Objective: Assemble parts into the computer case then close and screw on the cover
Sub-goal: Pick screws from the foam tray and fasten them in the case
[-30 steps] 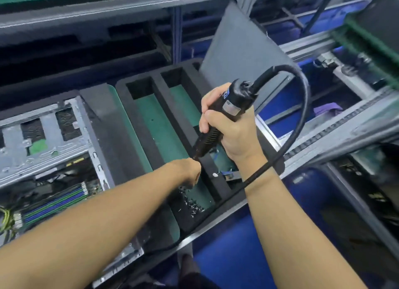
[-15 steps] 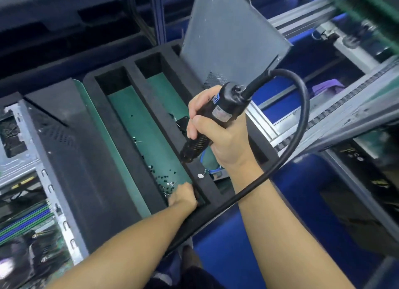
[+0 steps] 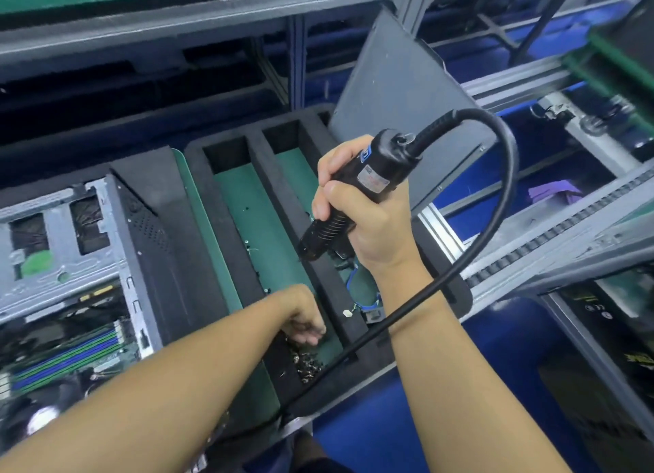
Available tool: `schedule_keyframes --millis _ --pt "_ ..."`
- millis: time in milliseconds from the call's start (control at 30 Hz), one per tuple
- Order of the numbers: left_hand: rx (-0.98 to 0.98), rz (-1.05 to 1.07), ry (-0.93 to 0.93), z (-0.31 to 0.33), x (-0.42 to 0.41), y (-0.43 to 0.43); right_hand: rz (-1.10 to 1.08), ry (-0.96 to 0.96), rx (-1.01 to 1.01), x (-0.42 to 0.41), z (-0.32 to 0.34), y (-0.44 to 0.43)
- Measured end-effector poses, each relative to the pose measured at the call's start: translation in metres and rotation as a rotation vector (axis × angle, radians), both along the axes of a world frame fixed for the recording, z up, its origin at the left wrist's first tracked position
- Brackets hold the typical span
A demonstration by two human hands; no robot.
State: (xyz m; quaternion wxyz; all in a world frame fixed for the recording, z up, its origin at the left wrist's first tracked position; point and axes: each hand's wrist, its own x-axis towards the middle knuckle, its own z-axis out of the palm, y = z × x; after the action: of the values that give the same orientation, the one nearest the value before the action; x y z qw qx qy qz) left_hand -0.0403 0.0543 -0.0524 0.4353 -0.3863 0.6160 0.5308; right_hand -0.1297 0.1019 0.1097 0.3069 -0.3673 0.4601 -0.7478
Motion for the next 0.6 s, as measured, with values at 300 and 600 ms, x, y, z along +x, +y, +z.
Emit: schedule_keyframes --millis 300,600 --pt "0.117 0.942 0.788 0.102 0.069 -0.107 0.012 0.059 -0.202 0.041 0.062 -0.046" --pt "0.598 1.556 1.039 0.129 0.176 -0.108 0.129 -0.045 -0.319 0.127 0.1 -0.092"
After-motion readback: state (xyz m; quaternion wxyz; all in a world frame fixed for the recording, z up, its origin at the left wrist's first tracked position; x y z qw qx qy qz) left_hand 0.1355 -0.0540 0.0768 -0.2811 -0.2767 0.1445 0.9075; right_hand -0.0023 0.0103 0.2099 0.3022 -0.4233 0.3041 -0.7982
